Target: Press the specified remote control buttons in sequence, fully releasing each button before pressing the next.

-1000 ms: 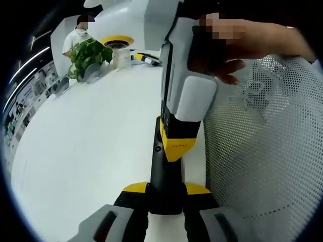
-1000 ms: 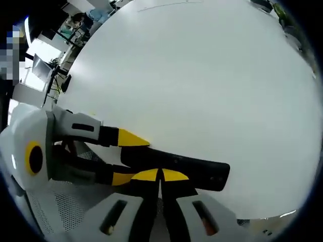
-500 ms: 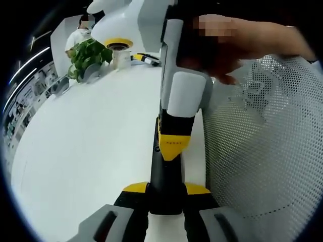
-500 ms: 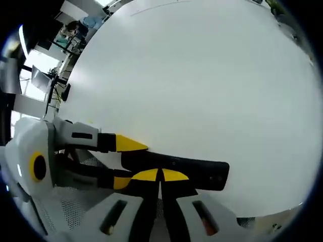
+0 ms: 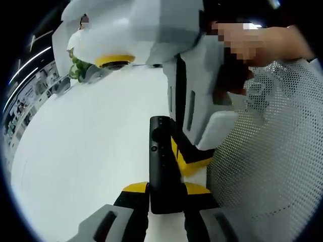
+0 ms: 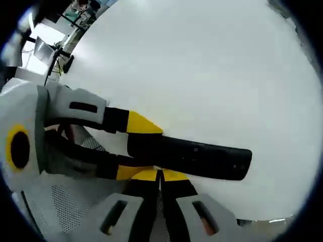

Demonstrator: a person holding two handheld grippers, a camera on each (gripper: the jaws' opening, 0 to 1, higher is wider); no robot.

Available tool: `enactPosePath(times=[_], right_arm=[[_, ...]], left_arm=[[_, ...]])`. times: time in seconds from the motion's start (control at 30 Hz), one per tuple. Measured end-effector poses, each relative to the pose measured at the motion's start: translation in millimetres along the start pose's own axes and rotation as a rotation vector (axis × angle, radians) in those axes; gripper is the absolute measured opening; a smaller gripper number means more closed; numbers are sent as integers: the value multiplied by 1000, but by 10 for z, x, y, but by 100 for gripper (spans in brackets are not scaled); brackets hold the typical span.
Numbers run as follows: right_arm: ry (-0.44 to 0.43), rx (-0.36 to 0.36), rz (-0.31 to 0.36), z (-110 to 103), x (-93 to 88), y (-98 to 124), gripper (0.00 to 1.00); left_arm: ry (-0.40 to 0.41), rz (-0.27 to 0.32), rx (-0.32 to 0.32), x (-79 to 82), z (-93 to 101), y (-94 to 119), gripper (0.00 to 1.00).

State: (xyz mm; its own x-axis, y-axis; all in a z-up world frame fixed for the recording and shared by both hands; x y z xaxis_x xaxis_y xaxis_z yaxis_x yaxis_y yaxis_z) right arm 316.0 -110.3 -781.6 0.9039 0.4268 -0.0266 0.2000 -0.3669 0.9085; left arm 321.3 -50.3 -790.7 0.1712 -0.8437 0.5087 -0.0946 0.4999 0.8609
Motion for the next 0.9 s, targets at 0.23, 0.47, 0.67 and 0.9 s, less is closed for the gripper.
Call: enactPosePath(times=[0.23, 0.47, 0.67, 0.9], right_arm=[[-97, 8, 83, 134, 59, 136, 0], [-136, -20, 103, 223, 81, 142, 0], [-153, 0, 126, 212, 104, 155, 0], [-167, 14, 120, 209, 107, 143, 0]], left_arm=[[-5, -1, -2, 4, -4, 1, 25], [-4, -3, -1, 2, 0, 2, 25], [-6, -4, -2, 2, 0, 3, 25], [-7, -5, -2, 4, 0, 6, 25]])
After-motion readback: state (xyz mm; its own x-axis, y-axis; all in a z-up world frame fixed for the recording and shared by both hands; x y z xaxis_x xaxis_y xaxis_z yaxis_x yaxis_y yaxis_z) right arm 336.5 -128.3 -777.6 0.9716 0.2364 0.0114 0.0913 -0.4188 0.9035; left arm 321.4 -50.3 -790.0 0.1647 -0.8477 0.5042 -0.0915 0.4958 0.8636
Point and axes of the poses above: the point that each gripper's makers call its tool centre point, and the gripper's own axes: y roughly backward along the fingers, z roughly to its right, x roughly out of its top, the point moved 5 cm from there along y, roughly backward along the fingers, and after that the axes turned 9 degrees about -z, right-handed, at the moved point
